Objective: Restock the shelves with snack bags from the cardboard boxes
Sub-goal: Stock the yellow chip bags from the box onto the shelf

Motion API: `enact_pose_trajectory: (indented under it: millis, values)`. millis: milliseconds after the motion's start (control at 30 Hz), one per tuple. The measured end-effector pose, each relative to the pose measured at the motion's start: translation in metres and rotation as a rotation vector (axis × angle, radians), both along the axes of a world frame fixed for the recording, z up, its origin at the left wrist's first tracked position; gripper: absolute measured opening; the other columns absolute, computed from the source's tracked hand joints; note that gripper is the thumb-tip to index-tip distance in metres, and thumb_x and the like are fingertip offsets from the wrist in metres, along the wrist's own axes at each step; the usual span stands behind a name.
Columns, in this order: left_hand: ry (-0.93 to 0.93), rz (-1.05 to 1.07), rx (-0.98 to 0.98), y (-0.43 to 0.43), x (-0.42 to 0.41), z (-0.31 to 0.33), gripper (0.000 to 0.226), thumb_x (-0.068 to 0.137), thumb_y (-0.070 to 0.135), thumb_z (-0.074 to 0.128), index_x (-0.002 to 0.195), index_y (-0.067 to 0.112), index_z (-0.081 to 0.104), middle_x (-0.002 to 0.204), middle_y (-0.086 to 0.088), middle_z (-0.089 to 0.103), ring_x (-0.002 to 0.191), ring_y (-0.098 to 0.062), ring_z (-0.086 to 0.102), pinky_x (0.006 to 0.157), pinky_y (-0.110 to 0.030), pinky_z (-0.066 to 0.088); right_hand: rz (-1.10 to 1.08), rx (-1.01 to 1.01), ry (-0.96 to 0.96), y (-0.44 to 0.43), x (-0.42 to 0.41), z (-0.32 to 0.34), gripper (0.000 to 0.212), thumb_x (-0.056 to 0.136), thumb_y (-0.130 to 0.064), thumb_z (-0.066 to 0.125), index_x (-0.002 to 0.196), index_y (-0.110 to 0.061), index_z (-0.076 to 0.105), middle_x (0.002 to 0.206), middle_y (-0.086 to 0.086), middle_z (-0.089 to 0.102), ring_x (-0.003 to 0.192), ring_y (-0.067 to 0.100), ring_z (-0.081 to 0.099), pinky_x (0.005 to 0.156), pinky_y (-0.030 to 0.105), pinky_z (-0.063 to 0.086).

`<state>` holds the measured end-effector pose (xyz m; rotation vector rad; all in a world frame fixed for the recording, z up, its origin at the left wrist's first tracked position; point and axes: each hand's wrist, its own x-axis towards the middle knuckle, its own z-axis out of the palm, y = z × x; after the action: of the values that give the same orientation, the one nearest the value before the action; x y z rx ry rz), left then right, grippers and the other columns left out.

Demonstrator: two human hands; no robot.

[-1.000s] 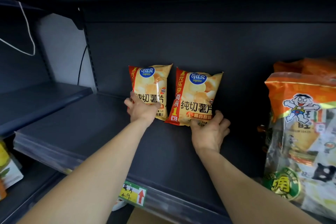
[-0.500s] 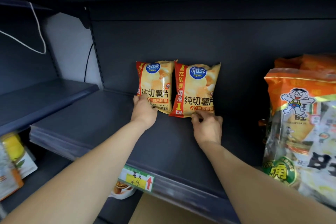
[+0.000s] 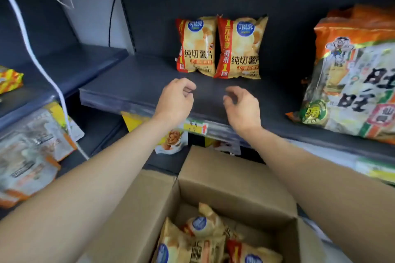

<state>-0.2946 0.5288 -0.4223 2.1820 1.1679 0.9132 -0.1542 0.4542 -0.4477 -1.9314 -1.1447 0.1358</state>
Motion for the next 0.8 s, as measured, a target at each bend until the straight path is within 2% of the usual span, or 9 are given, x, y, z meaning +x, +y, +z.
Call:
enact_pose_trajectory:
  millis: [100,200,267,400,500,567,633,700,800]
  values:
    - [0.003,-0.01,-0.076,-0.029,-0.027,-0.027,0.023,0.09,-0.001,0.049,0.102,0.008,0.065,0.106,-0.008,0.06,0.092,-0.018,0.058,0.091,-0.028,0.046,0.074,0.003,-0.1,-0.038,-0.037,-0.01,0.029,0.095,-0.017,0.05,0.122,-0.011,0.062,0.118,0.008,0.064,0.106,0.024,0.06,0.096,0.036,0.046]
    - [0.084,0.0,-0.157,-0.058,-0.051,-0.07,0.023,0.087,-0.002,0.05,0.099,0.006,0.067,0.107,-0.011,0.065,0.098,-0.026,0.06,0.089,-0.031,0.046,0.153,-0.049,-0.187,-0.074,-0.062,-0.036,0.028,0.093,-0.015,0.053,0.118,-0.01,0.064,0.11,0.01,0.067,0.097,0.026,0.063,0.087,0.034,0.047]
    - [0.262,-0.019,-0.277,-0.077,-0.066,-0.101,0.022,0.088,0.001,0.052,0.105,0.005,0.067,0.111,-0.012,0.066,0.104,-0.028,0.06,0.088,-0.03,0.045,0.222,-0.231,-0.191,-0.093,-0.075,-0.061,0.029,0.094,-0.016,0.051,0.12,-0.013,0.062,0.111,0.009,0.067,0.099,0.026,0.063,0.087,0.034,0.049]
    - [0.609,-0.204,-0.617,-0.109,-0.09,-0.157,0.027,0.086,0.009,0.063,0.112,0.002,0.062,0.118,-0.018,0.062,0.103,-0.03,0.058,0.081,-0.03,0.044,0.291,-0.839,-0.071,-0.112,-0.083,-0.13,0.029,0.093,-0.02,0.048,0.116,-0.011,0.063,0.112,0.01,0.067,0.098,0.027,0.064,0.084,0.035,0.054]
    - [0.793,-0.301,-0.62,-0.121,-0.099,-0.178,0.032,0.089,0.012,0.06,0.118,0.001,0.059,0.121,-0.018,0.062,0.107,-0.031,0.059,0.078,-0.03,0.043,0.297,-1.066,-0.085,-0.129,-0.078,-0.177,0.027,0.088,-0.019,0.05,0.107,-0.011,0.067,0.112,0.01,0.067,0.099,0.028,0.064,0.077,0.028,0.049]
    - [0.879,-0.369,-0.584,-0.124,-0.1,-0.19,0.044,0.089,0.011,0.06,0.132,0.007,0.051,0.13,-0.013,0.056,0.117,-0.028,0.054,0.087,-0.028,0.042,0.307,-1.179,-0.079,-0.145,-0.069,-0.196,0.024,0.089,-0.016,0.049,0.103,-0.008,0.066,0.113,0.009,0.065,0.101,0.027,0.061,0.079,0.028,0.048]
    - [0.958,-0.433,-0.599,-0.122,-0.097,-0.208,0.058,0.082,0.013,0.068,0.136,0.011,0.047,0.134,-0.007,0.055,0.116,-0.026,0.055,0.092,-0.029,0.045,0.273,-1.297,-0.057,-0.161,-0.058,-0.209,0.018,0.091,-0.014,0.05,0.101,-0.006,0.063,0.107,0.01,0.057,0.098,0.025,0.056,0.078,0.029,0.044]
    - [1.033,-0.482,-0.682,-0.119,-0.09,-0.223,0.076,0.076,0.019,0.076,0.142,0.018,0.039,0.138,-0.006,0.053,0.12,-0.026,0.054,0.098,-0.034,0.046,0.257,-1.402,-0.08,-0.172,-0.048,-0.224,0.029,0.095,-0.016,0.047,0.121,-0.009,0.056,0.114,0.002,0.052,0.11,0.023,0.053,0.085,0.032,0.041]
    - [1.141,-0.56,-0.755,-0.119,-0.076,-0.238,0.1,0.073,0.033,0.08,0.151,0.023,0.018,0.154,-0.001,0.03,0.139,-0.025,0.034,0.111,-0.037,0.034,0.168,-1.457,-0.117,-0.182,-0.036,-0.241,0.041,0.091,-0.022,0.055,0.13,-0.009,0.05,0.125,0.003,0.055,0.12,0.023,0.052,0.09,0.028,0.041]
